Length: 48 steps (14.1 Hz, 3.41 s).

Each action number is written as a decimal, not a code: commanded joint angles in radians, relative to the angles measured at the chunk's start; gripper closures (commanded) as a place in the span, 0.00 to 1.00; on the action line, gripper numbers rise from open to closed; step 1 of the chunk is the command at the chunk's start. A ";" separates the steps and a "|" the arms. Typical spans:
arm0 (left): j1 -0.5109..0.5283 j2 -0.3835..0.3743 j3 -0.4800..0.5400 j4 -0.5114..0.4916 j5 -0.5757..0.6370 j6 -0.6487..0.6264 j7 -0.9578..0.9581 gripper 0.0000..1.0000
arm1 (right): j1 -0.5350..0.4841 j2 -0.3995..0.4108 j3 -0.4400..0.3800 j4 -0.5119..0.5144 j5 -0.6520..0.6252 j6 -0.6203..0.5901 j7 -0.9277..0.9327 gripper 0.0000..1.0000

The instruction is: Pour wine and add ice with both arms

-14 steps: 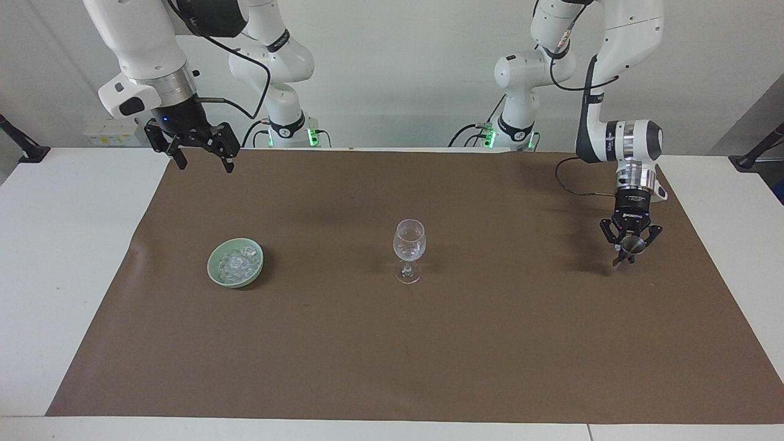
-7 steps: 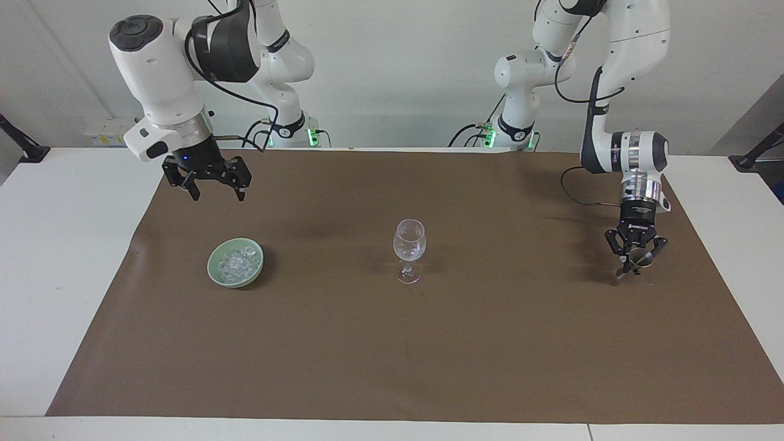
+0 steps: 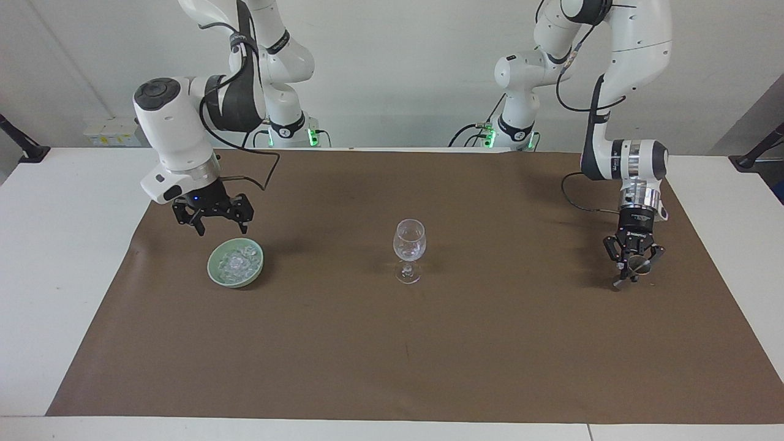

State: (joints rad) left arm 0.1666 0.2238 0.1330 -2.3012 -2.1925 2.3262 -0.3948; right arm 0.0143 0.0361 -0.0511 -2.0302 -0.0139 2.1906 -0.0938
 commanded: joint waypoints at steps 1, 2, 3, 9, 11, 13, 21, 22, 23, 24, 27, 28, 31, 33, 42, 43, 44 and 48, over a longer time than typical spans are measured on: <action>0.019 0.026 -0.006 0.028 -0.015 -0.030 -0.010 1.00 | -0.014 -0.007 -0.003 -0.079 0.017 0.099 -0.041 0.00; 0.019 0.026 -0.006 0.028 -0.015 -0.037 -0.010 1.00 | -0.016 0.002 -0.004 -0.084 0.017 0.109 -0.041 0.00; 0.017 0.026 -0.006 0.028 -0.015 -0.039 -0.010 1.00 | -0.016 0.016 -0.007 -0.091 0.017 0.113 -0.038 0.00; 0.017 0.032 -0.004 0.028 -0.015 -0.024 -0.007 1.00 | -0.022 0.060 -0.013 -0.133 0.017 0.198 -0.035 0.00; 0.016 0.037 -0.004 0.028 -0.015 -0.022 -0.006 1.00 | -0.028 0.064 -0.015 -0.151 0.017 0.236 -0.034 0.00; 0.013 0.039 -0.004 0.028 -0.013 -0.021 -0.004 1.00 | -0.028 0.073 -0.015 -0.153 0.044 0.250 -0.027 0.07; 0.007 0.042 -0.004 0.028 -0.012 -0.011 0.001 1.00 | -0.028 0.110 -0.015 -0.156 0.140 0.322 -0.040 0.18; 0.007 0.042 -0.004 0.028 -0.012 -0.011 0.001 1.00 | -0.028 0.113 -0.015 -0.157 0.140 0.322 -0.043 0.22; 0.007 0.043 -0.004 0.028 -0.012 -0.010 0.001 1.00 | -0.028 0.114 -0.015 -0.163 0.140 0.324 -0.040 0.26; 0.007 0.043 -0.004 0.028 -0.012 -0.010 0.001 1.00 | -0.028 0.114 -0.015 -0.165 0.140 0.322 -0.038 0.27; 0.004 0.043 -0.004 0.026 -0.012 -0.010 0.001 1.00 | -0.028 0.114 -0.015 -0.166 0.140 0.322 -0.038 0.45; 0.004 0.043 -0.004 0.028 -0.012 -0.010 0.001 1.00 | -0.028 0.114 -0.015 -0.165 0.140 0.322 -0.037 0.49; 0.004 0.043 -0.004 0.026 -0.012 -0.010 0.001 0.99 | -0.028 0.114 -0.015 -0.165 0.140 0.321 -0.035 0.60; 0.004 0.043 -0.004 0.026 -0.012 -0.010 0.001 0.96 | -0.028 0.114 -0.015 -0.163 0.140 0.321 -0.034 0.71; 0.002 0.042 -0.006 0.025 -0.012 -0.019 -0.001 0.94 | -0.027 0.088 -0.007 -0.095 0.140 0.206 0.058 1.00; 0.004 0.043 -0.006 0.025 -0.012 -0.025 -0.001 0.94 | -0.027 0.081 -0.004 -0.072 0.141 0.169 0.119 1.00; 0.004 0.043 -0.006 0.022 -0.012 -0.028 -0.002 0.94 | -0.025 0.073 0.000 -0.058 0.141 0.150 0.179 1.00; 0.002 0.042 -0.007 0.011 -0.015 -0.048 -0.006 0.95 | -0.025 0.033 0.043 -0.024 0.141 0.094 0.301 1.00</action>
State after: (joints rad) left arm 0.1743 0.2580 0.1219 -2.2904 -2.1925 2.3038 -0.3960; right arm -0.0012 0.0911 -0.0308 -2.0734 0.1059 2.3318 0.1550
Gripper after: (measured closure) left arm 0.789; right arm 0.749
